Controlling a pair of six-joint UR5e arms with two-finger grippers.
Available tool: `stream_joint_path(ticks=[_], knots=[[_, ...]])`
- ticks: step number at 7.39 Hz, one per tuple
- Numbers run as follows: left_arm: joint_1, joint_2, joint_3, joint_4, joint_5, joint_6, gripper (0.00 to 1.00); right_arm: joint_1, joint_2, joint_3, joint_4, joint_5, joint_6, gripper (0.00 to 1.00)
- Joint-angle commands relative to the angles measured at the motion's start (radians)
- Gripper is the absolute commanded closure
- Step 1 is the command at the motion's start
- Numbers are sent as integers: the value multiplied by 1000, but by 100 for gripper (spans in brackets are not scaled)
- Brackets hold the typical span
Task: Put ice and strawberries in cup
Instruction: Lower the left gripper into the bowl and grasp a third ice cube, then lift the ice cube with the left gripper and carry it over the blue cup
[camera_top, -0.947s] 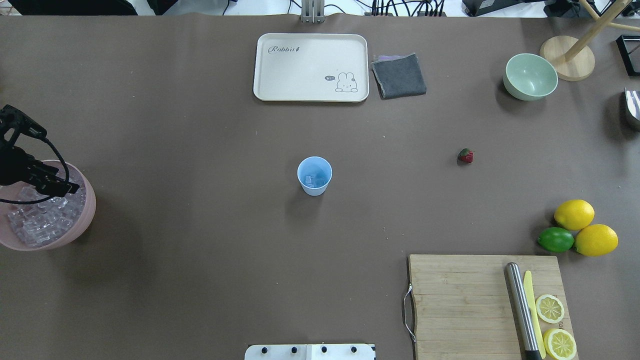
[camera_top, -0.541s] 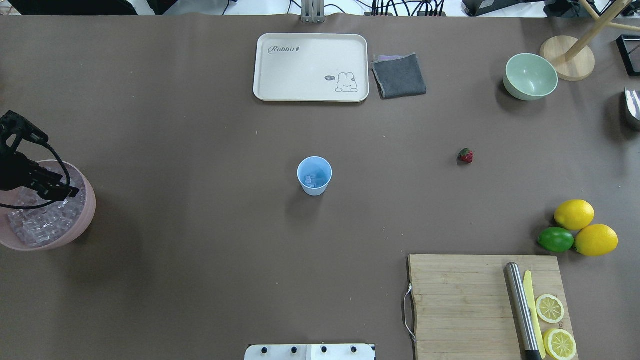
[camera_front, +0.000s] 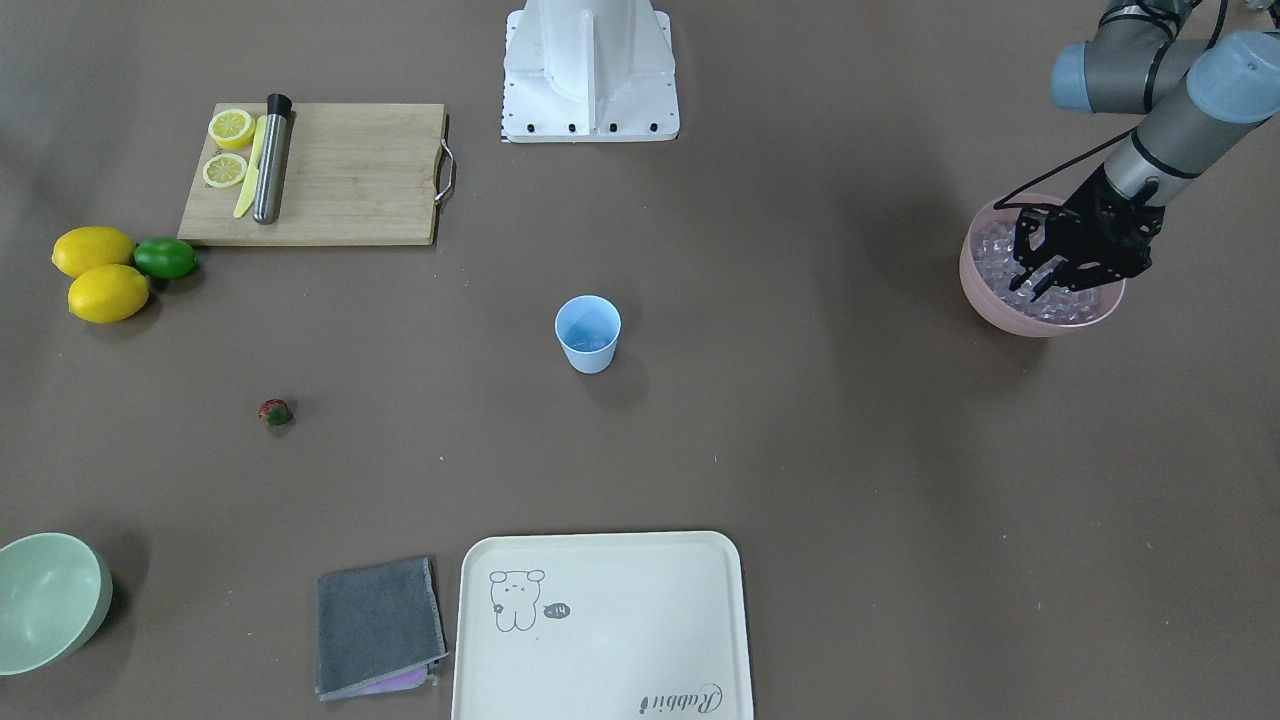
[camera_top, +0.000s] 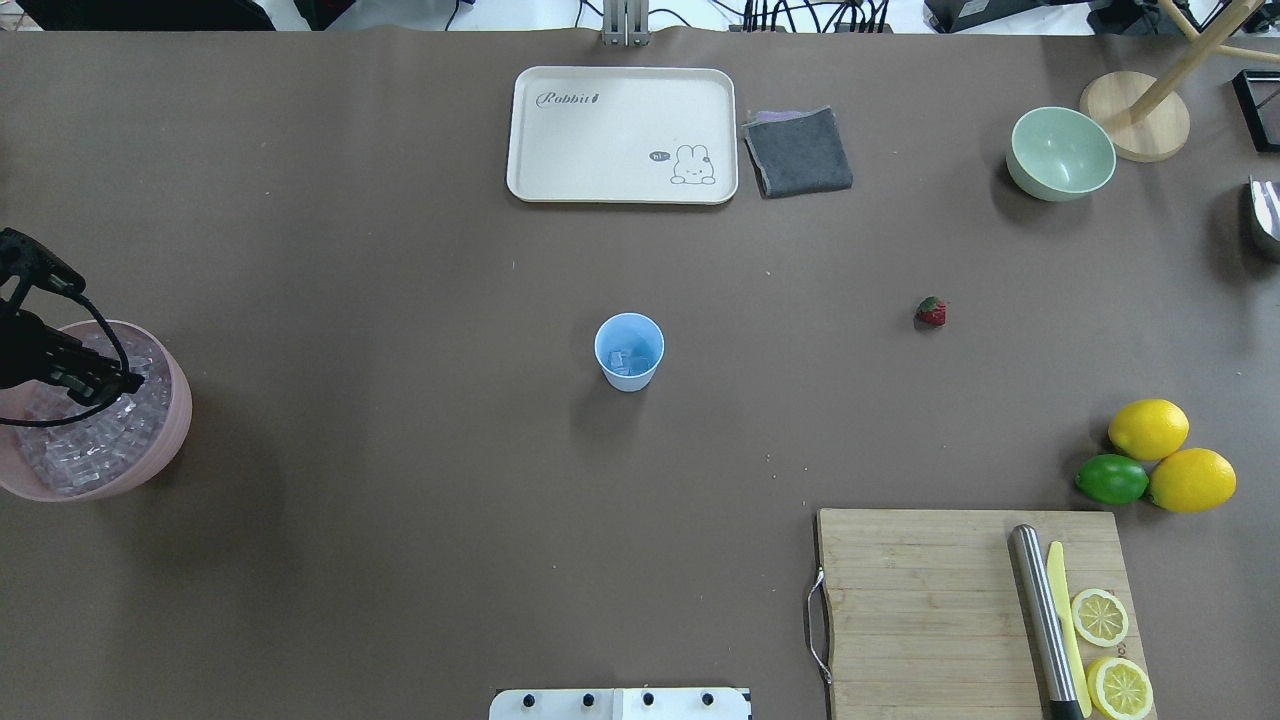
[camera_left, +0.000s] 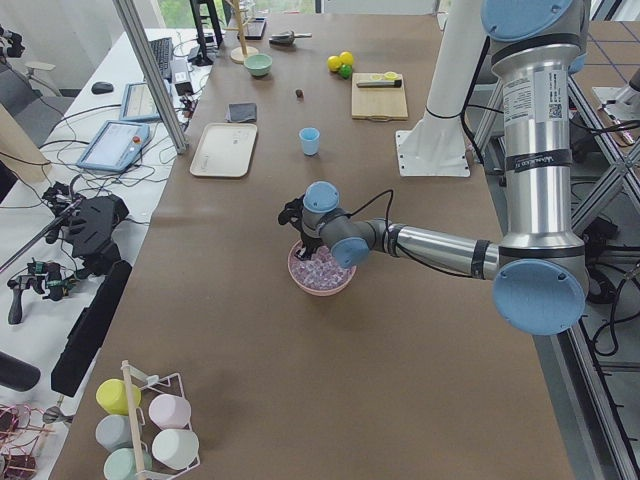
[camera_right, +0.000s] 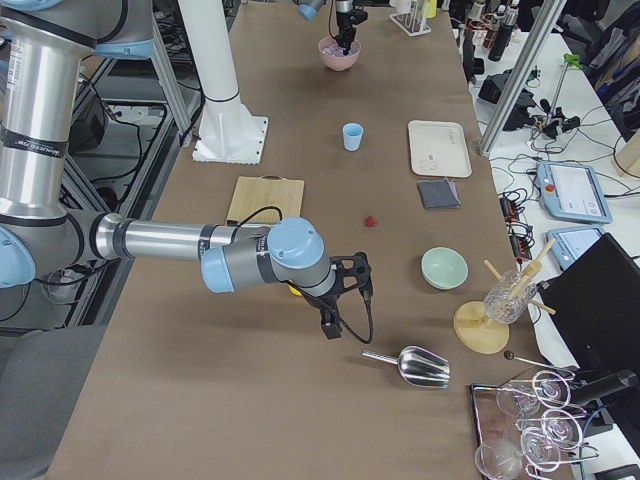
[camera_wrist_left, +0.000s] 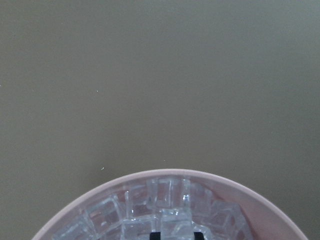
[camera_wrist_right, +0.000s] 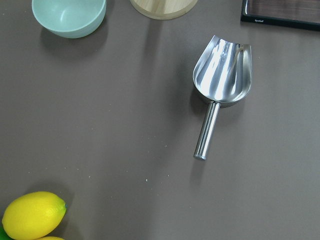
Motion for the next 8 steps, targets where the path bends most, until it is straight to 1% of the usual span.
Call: stream_joint_path(ticks=[1,2,3,4,5,8], knots=[[-17,-3,-4,2,-66,2,100,0,0,0,0,0,0,0],[-33,-9,-5,3,-90,2,100,1,0,0,0,0,0,0],[-65,-25,-7,3,-145,2,100,0,0,0,0,0,0,0],[-123,-44,-18,6,-219,-4,100,0,0,0,0,0,2,0],[-134,-61,-30,6,-255,-50,100,1,0,0,0,0,0,0],[-99,-214,-71,2,-246,-552,100,1,0,0,0,0,2,0]])
